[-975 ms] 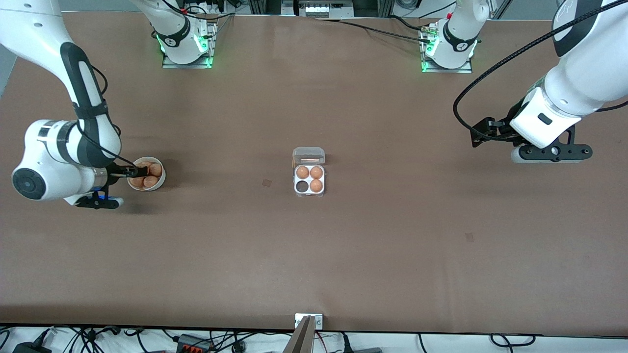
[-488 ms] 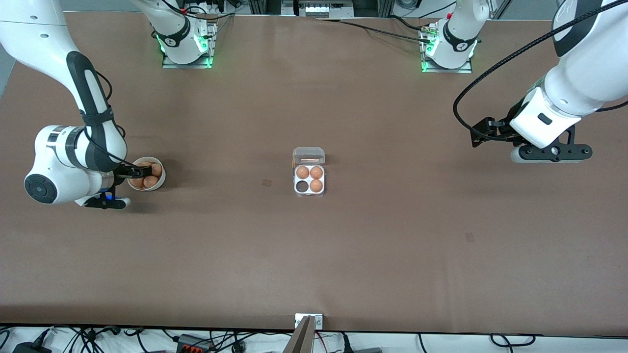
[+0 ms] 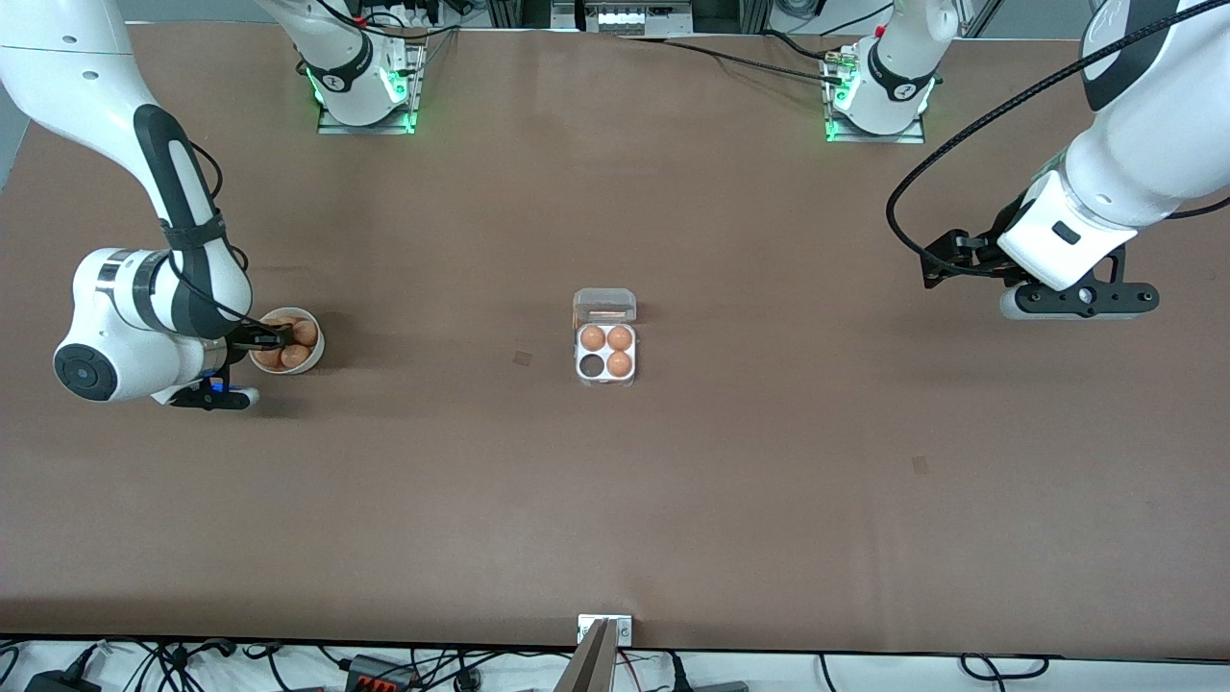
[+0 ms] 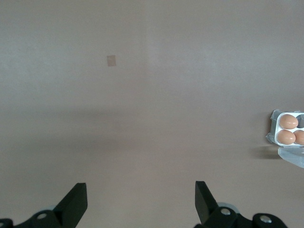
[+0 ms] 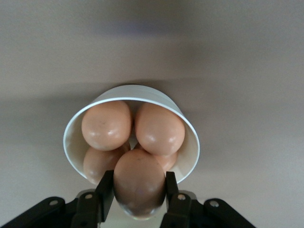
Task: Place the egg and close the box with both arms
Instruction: 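Lower the right gripper and grasp one brown egg from the bowl, then carry the egg with the right gripper to the empty carton slot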
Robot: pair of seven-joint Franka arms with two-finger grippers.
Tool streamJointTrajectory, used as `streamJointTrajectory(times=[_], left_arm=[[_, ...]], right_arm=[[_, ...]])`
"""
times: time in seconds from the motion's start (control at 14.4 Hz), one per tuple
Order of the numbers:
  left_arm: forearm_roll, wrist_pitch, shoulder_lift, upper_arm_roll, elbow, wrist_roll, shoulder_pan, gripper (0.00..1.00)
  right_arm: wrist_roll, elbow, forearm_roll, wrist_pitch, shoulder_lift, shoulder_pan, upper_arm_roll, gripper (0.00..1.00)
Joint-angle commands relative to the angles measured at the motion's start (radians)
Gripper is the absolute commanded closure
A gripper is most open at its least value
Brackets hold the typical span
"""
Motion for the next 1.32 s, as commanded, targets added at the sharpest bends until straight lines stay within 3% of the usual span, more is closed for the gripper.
streamJointTrajectory(times=[0.0,0.14,0.35,0.56,0.98,1.25], left_arm=[[0.011,-0.021,0.008,-0.004,0.027,0.000,-0.001,0.00],[0.011,-0.023,0.008,-0.004,0.027,0.000,-0.001,0.00],[0.011,-0.023,0.006,-0.005,0.027,0.003,-0.001,0.00],[0.012,-0.046,0.005,-0.007,0.027,-0.001,-0.003,0.00],[0.011,-0.043,0.006,-0.005,0.028,-0.001,-0.003,0.00],[0.012,-0.041,0.006,-0.007,0.027,-0.001,-0.003,0.00]], right_arm=[[-0.001,0.036,0.002,-0.033,-0.014,-0.007,0.012,0.88],[-0.001,0.129,0.003,-0.117,-0.016,-0.005,0.026,0.93],[0.003,0.323,0.003,-0.253,-0.005,0.001,0.122,0.93],[0.019,0.346,0.005,-0.203,-0.002,0.047,0.211,0.93],[0.133,0.349,0.006,0.001,0.053,0.279,0.214,0.93],[0.267,0.351,0.006,0.094,0.102,0.379,0.216,0.92]])
